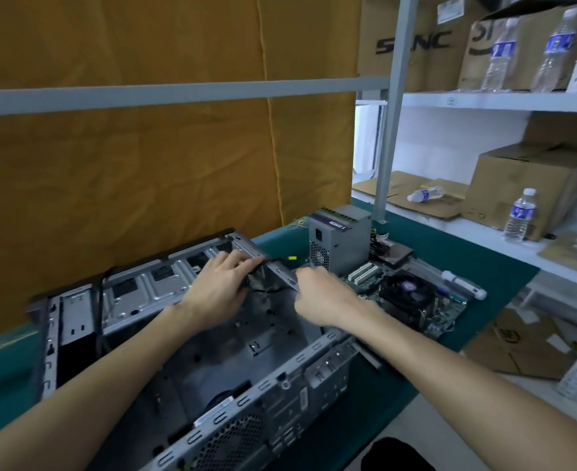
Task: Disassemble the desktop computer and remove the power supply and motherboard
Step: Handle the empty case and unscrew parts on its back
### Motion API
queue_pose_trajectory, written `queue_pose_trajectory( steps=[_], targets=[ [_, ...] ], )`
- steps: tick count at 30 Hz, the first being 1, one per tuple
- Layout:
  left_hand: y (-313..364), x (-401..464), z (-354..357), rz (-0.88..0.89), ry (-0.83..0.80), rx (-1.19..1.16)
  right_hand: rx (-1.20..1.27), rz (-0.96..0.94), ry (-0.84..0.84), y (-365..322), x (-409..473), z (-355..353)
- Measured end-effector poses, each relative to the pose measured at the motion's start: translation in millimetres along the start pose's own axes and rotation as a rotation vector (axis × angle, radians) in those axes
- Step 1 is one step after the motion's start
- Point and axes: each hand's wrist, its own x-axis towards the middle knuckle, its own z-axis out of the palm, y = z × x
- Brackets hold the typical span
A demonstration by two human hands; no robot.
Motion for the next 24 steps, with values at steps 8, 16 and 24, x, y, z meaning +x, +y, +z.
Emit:
queue_pose_trajectory(
  steps=[8, 16, 24],
  targets=[
    [1.7, 9.6, 0.0, 0.077, 0.183, -0.127, 0.008, 0.014, 0.025, 0.4, -1.7, 1.5],
    [7.5, -17.9, -8.7, 0.176, -0.108, -0.202, 0.002, 0.022, 0.089, 0.4, -4.7, 5.2],
    [6.0, -26.3, 20.4, -0.220, -0.386, -0.547, -0.019, -0.011, 0.109, 3.3, -5.9, 7.1]
  ],
)
